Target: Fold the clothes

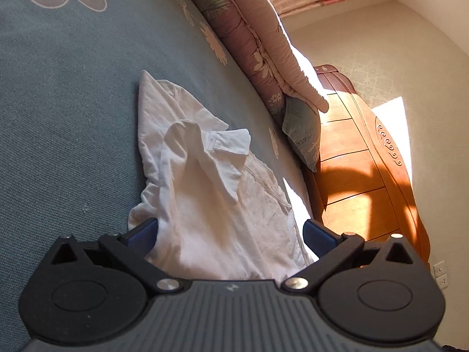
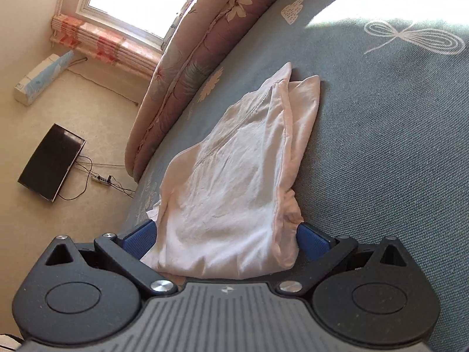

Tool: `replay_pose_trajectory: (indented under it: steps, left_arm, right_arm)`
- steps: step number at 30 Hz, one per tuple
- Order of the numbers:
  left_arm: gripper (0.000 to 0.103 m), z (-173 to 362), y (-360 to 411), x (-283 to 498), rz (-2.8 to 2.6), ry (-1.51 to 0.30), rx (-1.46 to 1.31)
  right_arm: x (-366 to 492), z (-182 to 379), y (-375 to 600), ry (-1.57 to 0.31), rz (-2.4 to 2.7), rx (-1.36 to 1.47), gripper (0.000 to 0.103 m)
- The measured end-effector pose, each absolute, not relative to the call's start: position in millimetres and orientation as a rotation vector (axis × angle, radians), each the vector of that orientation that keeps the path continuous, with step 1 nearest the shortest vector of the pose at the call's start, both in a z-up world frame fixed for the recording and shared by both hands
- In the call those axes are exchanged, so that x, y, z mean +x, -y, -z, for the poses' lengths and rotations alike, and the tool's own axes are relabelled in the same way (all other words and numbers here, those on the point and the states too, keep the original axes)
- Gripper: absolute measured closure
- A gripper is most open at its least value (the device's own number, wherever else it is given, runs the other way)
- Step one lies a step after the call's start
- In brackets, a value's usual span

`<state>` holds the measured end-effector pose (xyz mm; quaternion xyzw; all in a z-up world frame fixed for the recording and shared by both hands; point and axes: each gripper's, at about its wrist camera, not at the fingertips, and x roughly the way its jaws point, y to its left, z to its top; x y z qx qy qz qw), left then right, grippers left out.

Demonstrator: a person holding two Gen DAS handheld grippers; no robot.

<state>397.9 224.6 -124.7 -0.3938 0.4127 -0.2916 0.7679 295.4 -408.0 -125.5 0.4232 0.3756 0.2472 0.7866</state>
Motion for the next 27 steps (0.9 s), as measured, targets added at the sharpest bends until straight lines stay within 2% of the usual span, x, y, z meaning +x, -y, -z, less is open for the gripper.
replay_pose_trajectory:
  steps: [8,20,27]
  left_arm:
    - [0.001,117,-198,423,0.709,-1.057,-0.735]
    - [0.001,125,-190,413,0.726,-1.113,-0.704]
    - [0.003,131,-196,419,0.711,-1.087,-0.759]
  right_arm:
    - [322,126,418,-0.867,-0.635,1.007,0.0]
    - [317,123,409,-0.909,-0.783,0.979,0.0]
    - [320,117,396,-0.963,-0.774,0.886,0.0]
